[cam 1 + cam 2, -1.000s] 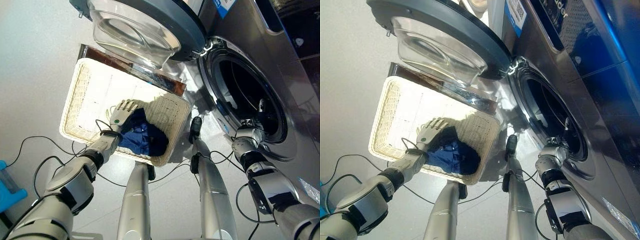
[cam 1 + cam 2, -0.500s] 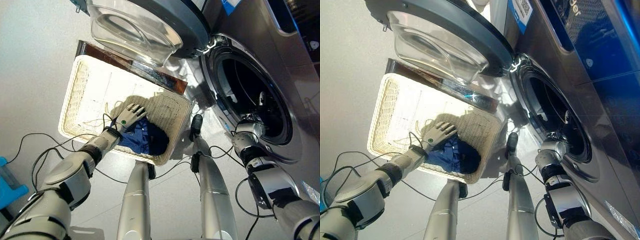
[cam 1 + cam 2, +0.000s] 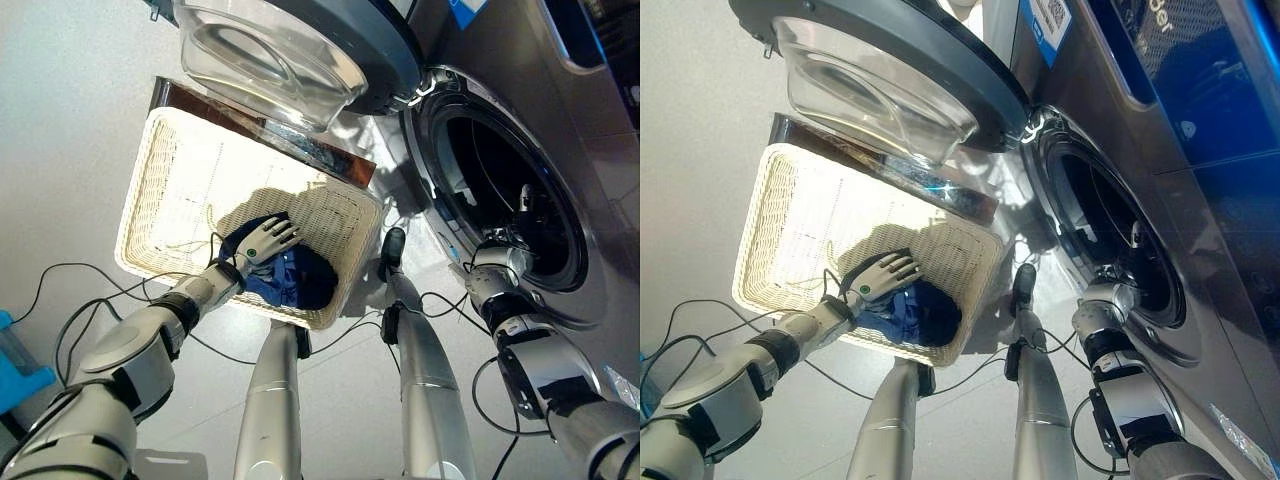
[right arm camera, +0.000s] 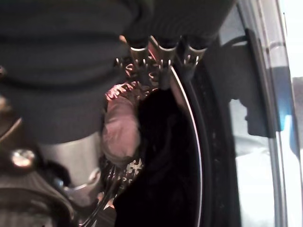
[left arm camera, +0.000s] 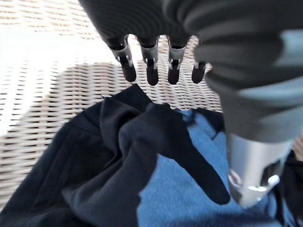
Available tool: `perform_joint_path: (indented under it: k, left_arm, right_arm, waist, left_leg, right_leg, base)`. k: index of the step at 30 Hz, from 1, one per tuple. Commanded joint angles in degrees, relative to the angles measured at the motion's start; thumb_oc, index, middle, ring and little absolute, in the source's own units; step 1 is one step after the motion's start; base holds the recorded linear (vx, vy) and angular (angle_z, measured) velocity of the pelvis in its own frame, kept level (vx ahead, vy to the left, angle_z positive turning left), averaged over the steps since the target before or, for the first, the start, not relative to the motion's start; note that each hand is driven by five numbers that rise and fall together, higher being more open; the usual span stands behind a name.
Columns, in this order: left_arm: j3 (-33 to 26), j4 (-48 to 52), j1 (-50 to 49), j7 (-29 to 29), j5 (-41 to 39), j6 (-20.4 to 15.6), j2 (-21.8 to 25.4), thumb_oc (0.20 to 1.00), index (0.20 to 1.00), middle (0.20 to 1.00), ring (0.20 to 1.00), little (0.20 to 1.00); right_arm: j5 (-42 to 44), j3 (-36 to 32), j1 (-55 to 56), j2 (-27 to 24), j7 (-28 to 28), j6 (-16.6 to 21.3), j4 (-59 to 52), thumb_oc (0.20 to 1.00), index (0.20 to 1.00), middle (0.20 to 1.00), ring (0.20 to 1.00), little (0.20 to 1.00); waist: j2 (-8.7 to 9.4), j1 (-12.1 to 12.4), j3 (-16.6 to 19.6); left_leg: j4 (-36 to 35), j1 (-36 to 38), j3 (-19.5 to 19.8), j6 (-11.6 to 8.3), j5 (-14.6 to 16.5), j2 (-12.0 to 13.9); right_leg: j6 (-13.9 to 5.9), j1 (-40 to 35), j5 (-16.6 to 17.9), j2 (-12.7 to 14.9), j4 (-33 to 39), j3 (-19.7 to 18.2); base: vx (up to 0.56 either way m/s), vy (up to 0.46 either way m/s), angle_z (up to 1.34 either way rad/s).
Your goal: Put the clothes into the washing machine.
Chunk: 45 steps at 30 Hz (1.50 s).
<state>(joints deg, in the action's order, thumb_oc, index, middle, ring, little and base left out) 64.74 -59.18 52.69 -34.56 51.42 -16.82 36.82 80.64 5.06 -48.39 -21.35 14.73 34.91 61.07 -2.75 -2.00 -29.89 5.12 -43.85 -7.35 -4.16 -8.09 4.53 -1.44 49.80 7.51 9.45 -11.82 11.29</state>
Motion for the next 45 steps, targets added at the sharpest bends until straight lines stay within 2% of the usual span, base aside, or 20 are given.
perform_joint_path:
  k: [1,8,12,18,22,28,30,33,34,37,39,40,41,42,44,45]
  left_arm:
    - [-0.58,3.33,-0.54,0.68,4.31,-1.8,0.57,1.0,1.0,1.0,1.0,1.0]
    - [1.22,4.59,1.44,1.45,6.33,-2.69,1.17,1.0,1.0,1.0,1.0,1.0]
    - [2.54,4.37,3.59,5.37,8.27,-2.53,0.9,1.0,1.0,1.0,1.0,1.0]
    - [3.62,3.53,5.19,6.46,9.94,-2.1,0.51,1.0,1.0,1.0,1.0,1.0]
    - [5.27,1.89,8.44,12.06,15.52,-3.29,-1.21,1.0,1.0,1.0,1.0,1.0]
    - [7.11,1.27,9.52,19.48,18.94,-3.14,-1.31,1.0,1.0,1.0,1.0,1.0]
    - [7.81,0.65,9.35,22.98,20.26,-3.86,-1.43,1.0,1.0,1.0,1.0,1.0]
    - [8.17,0.44,9.52,24.77,20.25,-5.84,-1.48,1.0,1.0,1.0,1.0,1.0]
    - [8.68,0.31,9.27,27.57,19.01,-8.96,-1.66,1.0,1.0,1.0,1.0,1.0]
    - [9.27,0.4,9.9,31.08,18.04,-12.75,-1.53,1.0,1.0,1.0,1.0,1.0]
    - [10.3,0.69,9.43,33.95,17.76,-13.25,-1.22,1.0,1.0,1.0,1.0,1.0]
    - [10.49,0.6,9.57,34.86,17.33,-13.04,-1.0,0.937,0.937,0.937,0.937,0.937]
    - [10.79,0.85,9.39,36.51,16.54,-12.95,-0.61,0.304,0.304,0.304,0.304,0.304]
    - [11.09,1.02,8.96,37.61,15.92,-12.34,-0.57,0.2,0.2,0.2,0.2,0.2]
    - [11.32,1.18,9.29,38.26,15.29,-12.05,-0.42,0.2,0.2,0.2,0.2,0.2]
    - [11.76,1.48,9.22,38.38,15.31,-10.82,-0.44,0.2,0.2,0.2,0.2,0.2]
  right_arm:
    - [0.56,-0.52,0.34,-4.37,-0.49,0.83,-1.02,1.0,1.0,1.0,1.0,1.0]
    - [0.32,0.0,-0.22,-4.08,-0.23,1.13,-1.23,1.0,1.0,1.0,1.0,1.0]
    - [0.21,0.06,-1.0,-4.15,-0.74,1.06,-0.34,1.0,1.0,1.0,1.0,1.0]
    - [0.63,0.29,-1.68,-4.33,-0.91,1.01,0.01,1.0,1.0,1.0,1.0,1.0]
    - [0.78,0.57,-3.25,-3.9,-0.58,1.53,0.59,1.0,1.0,1.0,1.0,1.0]
    - [2.75,0.34,-3.57,-3.8,-1.72,2.59,-0.29,1.0,1.0,1.0,1.0,1.0]
    - [3.84,-0.23,-3.32,-3.58,-2.38,3.18,-1.03,1.0,1.0,1.0,1.0,1.0]
    - [3.67,-0.49,-3.58,-3.44,-2.02,3.84,-1.57,1.0,1.0,1.0,1.0,1.0]
    - [3.27,-0.93,-3.21,-3.25,-1.27,3.86,-1.95,1.0,1.0,1.0,1.0,1.0]
    - [3.2,-1.75,-3.71,-3.12,-1.01,3.83,-1.91,1.0,1.0,1.0,1.0,1.0]
    - [3.57,-1.98,-3.21,-3.09,-1.09,3.66,-1.99,1.0,1.0,1.0,1.0,1.0]
    - [3.65,-2.02,-3.51,-3.11,-1.02,3.7,-2.11,1.0,1.0,1.0,1.0,1.0]
    - [4.04,-2.15,-3.29,-3.12,-0.99,3.6,-2.29,1.0,1.0,1.0,1.0,1.0]
    - [4.35,-2.17,-2.84,-3.04,-1.1,3.5,-2.32,1.0,1.0,1.0,1.0,1.0]
    - [4.63,-2.21,-3.19,-3.0,-1.13,3.51,-2.46,1.0,1.0,1.0,1.0,1.0]
    - [5.36,-2.27,-3.04,-2.88,-1.57,3.56,-2.36,1.0,1.0,1.0,1.0,1.0]
  waist:
    - [-3.28,0.64,0.1]
    - [-3.22,0.39,0.1]
    - [-3.06,0.04,0.1]
    - [-2.8,-0.19,0.1]
    - [-2.4,-0.61,0.1]
    - [-1.99,-0.92,0.1]
    - [-1.7,-1.12,0.1]
    - [-1.51,-1.16,0.1]
    - [-1.34,-1.23,0.1]
    - [-1.23,-1.1,0.1]
    - [-1.16,-1.05,0.1]
    - [-1.15,-1.02,0.1]
    - [-1.05,-0.98,0.1]
    - [-0.99,-1.0,0.1]
    - [-0.96,-1.02,0.1]
    - [-0.92,-1.0,0.1]
  left_leg:
    - [0.89,-1.84,-4.27,-2.86,0.08,0.73]
    - [0.74,-2.77,-4.19,-2.95,-0.12,0.96]
    - [0.34,-3.43,-4.34,-3.13,-0.52,1.17]
    - [0.11,-4.17,-4.27,-3.27,-0.85,1.29]
    - [-0.71,-5.58,-4.22,-3.48,-1.64,1.47]
    - [-0.92,-7.3,-4.04,-3.61,-2.0,1.47]
    - [-0.85,-7.96,-3.94,-3.65,-1.98,1.53]
    - [-0.81,-8.47,-4.04,-3.68,-1.96,1.57]
    - [-0.66,-8.12,-3.87,-3.76,-1.39,1.59]
    - [-0.22,-9.48,-3.71,-3.48,-1.69,1.58]
    - [-0.02,-8.71,-3.75,-3.54,-1.06,1.59]
    - [-0.07,-9.24,-3.84,-3.47,-1.45,1.65]
    - [0.05,-9.3,-3.75,-3.51,-1.36,1.67]
    - [0.14,-8.76,-3.62,-3.62,-0.96,1.63]
    - [0.18,-9.56,-3.59,-3.54,-1.4,1.67]
    - [0.31,-9.67,-3.58,-3.55,-1.34,1.73]
  right_leg:
    - [-6.94,-0.75,-1.41,0.88,-3.67,2.44]
    - [-6.89,0.17,-1.22,0.75,-3.57,2.18]
    - [-7.01,0.79,-0.92,0.45,-3.31,1.96]
    - [-7.08,1.38,-0.55,0.26,-2.94,1.79]
    - [-7.36,2.57,0.27,-0.1,-2.06,1.55]
    - [-7.57,4.16,1.0,-0.33,-1.53,1.44]
    - [-7.67,4.83,1.15,-0.35,-1.51,1.28]
    - [-7.71,5.31,1.25,-0.31,-1.57,1.38]
    - [-7.92,5.0,0.8,-0.12,-1.86,1.38]
    - [-7.84,6.29,1.41,0.05,-2.15,1.53]
    - [-8.17,5.53,0.88,0.31,-2.48,1.79]
    - [-8.09,6.02,1.26,0.35,-2.36,1.88]
    - [-8.13,6.02,1.28,0.47,-2.37,1.99]
    - [-8.3,5.47,0.94,0.5,-2.46,2.0]
    - [-8.15,6.18,1.42,0.49,-2.31,2.02]
    - [-8.14,6.25,1.4,0.53,-2.34,2.06]
  base:
    - [0.0,0.0,0.0]
    - [0.0,0.0,0.0]
    - [0.0,0.0,0.0]
    - [0.0,0.0,0.0]
    - [0.0,0.0,0.0]
    - [0.0,0.0,0.0]
    - [0.0,-0.013,0.02]
    - [0.0,-0.012,0.01]
    - [0.0,-0.038,0.02]
    - [0.01,-0.046,0.04]
    - [0.02,-0.041,0.07]
    - [0.0,-0.045,0.08]
    - [0.01,-0.039,0.06]
    - [0.01,-0.039,0.05]
    - [0.01,-0.028,0.05]
    - [0.01,-0.029,0.06]
